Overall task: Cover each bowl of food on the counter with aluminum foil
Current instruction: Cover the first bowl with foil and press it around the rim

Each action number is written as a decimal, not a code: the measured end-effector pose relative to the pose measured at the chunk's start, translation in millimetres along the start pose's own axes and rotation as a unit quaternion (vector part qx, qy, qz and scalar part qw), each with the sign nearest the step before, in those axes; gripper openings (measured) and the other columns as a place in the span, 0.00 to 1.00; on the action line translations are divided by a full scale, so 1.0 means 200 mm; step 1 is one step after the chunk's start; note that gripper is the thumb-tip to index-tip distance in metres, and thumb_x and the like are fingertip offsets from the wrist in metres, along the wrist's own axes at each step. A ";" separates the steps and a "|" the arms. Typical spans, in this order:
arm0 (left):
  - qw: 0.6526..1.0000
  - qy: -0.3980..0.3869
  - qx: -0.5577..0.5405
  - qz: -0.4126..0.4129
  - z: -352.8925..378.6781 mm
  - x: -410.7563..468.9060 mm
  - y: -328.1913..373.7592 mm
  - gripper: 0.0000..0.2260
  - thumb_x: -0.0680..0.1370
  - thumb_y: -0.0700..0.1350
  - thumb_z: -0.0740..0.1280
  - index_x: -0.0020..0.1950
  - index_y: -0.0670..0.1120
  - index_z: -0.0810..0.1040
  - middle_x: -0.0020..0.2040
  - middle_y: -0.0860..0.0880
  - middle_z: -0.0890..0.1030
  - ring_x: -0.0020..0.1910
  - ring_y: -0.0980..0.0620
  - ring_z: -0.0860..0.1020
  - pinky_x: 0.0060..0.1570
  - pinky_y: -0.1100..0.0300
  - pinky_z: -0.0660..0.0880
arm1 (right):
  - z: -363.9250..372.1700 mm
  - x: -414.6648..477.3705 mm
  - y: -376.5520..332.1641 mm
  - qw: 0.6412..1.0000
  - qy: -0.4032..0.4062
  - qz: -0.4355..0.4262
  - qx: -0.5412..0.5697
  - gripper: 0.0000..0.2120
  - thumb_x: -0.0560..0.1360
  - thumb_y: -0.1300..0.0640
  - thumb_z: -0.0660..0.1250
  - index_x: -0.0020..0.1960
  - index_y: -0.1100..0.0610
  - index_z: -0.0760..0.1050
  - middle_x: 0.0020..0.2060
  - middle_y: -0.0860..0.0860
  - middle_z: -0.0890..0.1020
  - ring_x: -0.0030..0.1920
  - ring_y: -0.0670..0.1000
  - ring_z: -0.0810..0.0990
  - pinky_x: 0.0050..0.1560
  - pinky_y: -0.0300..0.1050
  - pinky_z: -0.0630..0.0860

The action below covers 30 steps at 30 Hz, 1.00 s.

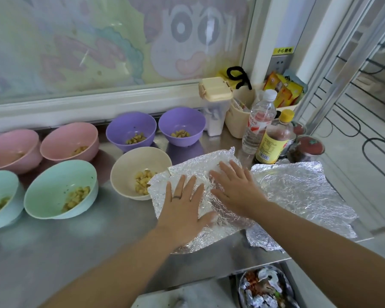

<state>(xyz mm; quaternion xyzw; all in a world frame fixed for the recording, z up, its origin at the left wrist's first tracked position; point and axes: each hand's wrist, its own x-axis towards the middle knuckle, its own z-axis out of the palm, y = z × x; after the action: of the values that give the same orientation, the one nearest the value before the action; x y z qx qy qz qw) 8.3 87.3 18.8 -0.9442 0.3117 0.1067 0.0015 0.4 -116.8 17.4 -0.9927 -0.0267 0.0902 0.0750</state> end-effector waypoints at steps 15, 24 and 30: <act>0.986 -0.031 -0.008 0.163 0.08 -0.08 -0.16 0.48 0.70 0.80 0.47 0.82 0.54 0.42 0.80 0.53 0.32 0.76 0.51 0.26 0.76 0.42 0.37 | 0.16 -0.28 -0.09 0.960 0.011 0.133 0.245 0.33 0.83 0.38 0.54 0.83 0.47 0.48 0.81 0.47 0.50 0.80 0.54 0.54 0.78 0.55 0.59; 0.977 0.104 -0.030 0.185 0.06 0.03 -0.18 0.30 0.83 0.61 0.48 0.80 0.45 0.59 0.81 0.48 0.55 0.81 0.49 0.46 0.78 0.44 0.50 | 0.11 -0.23 -0.26 0.996 0.077 0.031 -0.014 0.32 0.83 0.39 0.39 0.83 0.51 0.52 0.82 0.50 0.49 0.82 0.54 0.43 0.80 0.62 0.44; 0.984 0.064 -0.084 0.146 0.13 0.06 -0.18 0.36 0.79 0.62 0.38 0.81 0.43 0.48 0.82 0.48 0.41 0.79 0.52 0.34 0.79 0.50 0.44 | 0.19 -0.18 -0.25 0.997 0.039 0.061 -0.014 0.36 0.80 0.36 0.34 0.83 0.51 0.46 0.82 0.48 0.44 0.81 0.52 0.37 0.79 0.58 0.39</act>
<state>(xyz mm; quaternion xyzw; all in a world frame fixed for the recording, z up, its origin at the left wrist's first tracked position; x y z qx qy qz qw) 33.0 111.6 -12.0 -0.8900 0.4359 0.0705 -0.1135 -44.4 -64.4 -5.8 -0.9962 0.0353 0.0551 0.0567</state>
